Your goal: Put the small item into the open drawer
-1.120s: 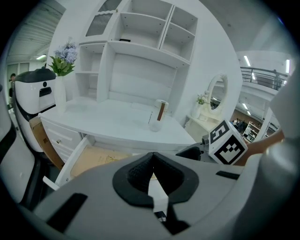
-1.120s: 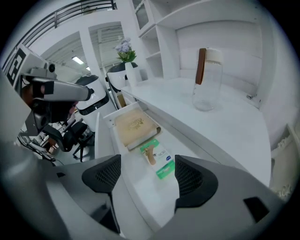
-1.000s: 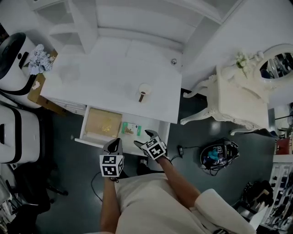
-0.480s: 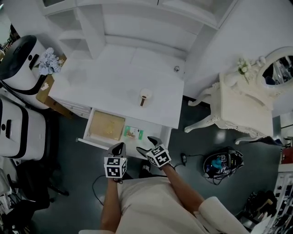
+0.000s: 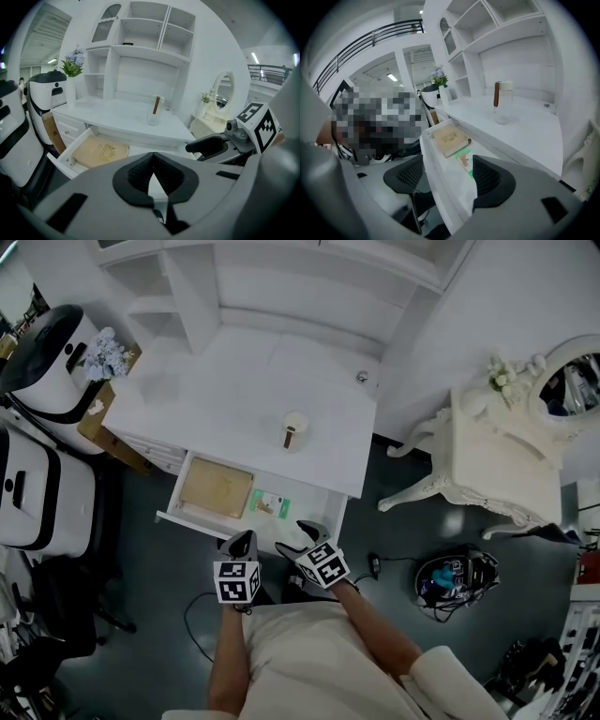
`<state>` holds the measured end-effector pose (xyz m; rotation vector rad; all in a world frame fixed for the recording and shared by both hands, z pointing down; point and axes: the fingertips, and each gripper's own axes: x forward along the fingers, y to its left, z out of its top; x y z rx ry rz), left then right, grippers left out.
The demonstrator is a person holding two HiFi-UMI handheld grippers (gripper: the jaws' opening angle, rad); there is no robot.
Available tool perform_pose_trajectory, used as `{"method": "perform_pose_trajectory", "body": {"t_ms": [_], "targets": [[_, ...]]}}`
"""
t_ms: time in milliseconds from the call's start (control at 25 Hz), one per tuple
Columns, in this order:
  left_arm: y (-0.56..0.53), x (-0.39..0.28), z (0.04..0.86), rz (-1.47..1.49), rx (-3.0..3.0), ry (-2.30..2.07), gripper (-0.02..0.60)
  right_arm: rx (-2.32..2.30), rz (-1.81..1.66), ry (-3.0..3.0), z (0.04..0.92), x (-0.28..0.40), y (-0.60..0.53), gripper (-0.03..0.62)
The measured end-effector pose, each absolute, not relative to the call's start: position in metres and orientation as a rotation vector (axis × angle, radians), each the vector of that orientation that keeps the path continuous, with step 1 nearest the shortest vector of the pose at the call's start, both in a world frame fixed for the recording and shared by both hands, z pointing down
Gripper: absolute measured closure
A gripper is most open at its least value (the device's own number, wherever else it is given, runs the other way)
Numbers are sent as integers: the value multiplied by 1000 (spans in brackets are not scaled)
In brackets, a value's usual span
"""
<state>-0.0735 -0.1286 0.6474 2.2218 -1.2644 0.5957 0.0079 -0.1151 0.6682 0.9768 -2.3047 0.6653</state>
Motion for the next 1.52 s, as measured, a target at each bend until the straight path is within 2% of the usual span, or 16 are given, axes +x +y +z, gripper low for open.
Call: {"method": "perform_pose_trajectory", "body": {"t_ms": [320,880,1160,1520], "targets": [[-115,-72,648,586,2215,-1281,565,999,663,-2325,668,10,-109,303],[-121,-81,644,604,2224,-1306,565,1113,681,-2289,666,20,-122,452],[-123,-81,644,613,2229,-1301,565,1202,709,-2256,666,34,-129,561],[-121,-77,644,610,2227,-1296,566,1164,715,-2246,671,34,-125,569]]}}
